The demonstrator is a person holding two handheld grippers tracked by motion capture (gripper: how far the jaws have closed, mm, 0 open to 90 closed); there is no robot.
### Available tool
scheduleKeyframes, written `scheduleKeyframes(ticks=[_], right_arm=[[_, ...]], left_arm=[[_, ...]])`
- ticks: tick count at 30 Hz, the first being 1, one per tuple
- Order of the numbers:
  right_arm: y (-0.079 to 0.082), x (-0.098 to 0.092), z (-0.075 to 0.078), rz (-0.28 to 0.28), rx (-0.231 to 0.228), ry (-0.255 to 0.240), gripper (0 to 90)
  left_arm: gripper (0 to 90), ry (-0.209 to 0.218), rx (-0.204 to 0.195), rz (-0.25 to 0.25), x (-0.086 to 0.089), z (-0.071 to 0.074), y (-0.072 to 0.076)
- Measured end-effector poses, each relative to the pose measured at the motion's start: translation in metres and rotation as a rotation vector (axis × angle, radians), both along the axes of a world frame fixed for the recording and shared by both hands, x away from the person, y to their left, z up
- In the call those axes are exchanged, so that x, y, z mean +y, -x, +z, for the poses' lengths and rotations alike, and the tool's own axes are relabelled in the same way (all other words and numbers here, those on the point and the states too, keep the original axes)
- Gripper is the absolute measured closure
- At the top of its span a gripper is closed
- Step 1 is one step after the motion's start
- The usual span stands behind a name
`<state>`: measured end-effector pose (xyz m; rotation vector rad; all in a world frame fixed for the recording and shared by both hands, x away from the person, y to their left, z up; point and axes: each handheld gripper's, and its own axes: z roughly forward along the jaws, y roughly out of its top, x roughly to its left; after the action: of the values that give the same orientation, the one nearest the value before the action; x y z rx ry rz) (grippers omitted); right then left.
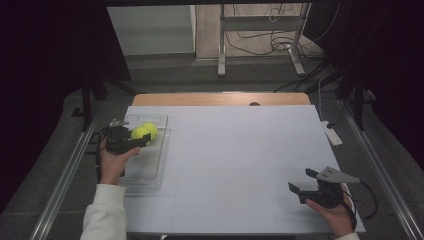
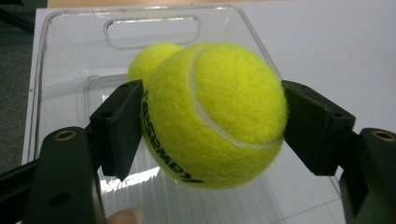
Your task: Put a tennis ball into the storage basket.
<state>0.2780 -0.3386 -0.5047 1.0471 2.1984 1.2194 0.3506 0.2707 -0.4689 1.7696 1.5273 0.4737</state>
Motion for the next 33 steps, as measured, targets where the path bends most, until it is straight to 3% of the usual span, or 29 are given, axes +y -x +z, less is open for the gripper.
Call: scheduleKeyframes(ticks=[15,33], right_arm=[[-0.0001,-0.0002,-0.0001,-0.002,0.001,-0.001,14.8],[-0.0002,0.0001,-0.0001,0.001,0.001,0.000,14.8]], left_arm=[[26.8,-0.035,0.066,-0.005,0.0030,-0.0079,0.0004],[26.6,-0.059,0.094,0.002,0.0037,-0.0043,0.0012]])
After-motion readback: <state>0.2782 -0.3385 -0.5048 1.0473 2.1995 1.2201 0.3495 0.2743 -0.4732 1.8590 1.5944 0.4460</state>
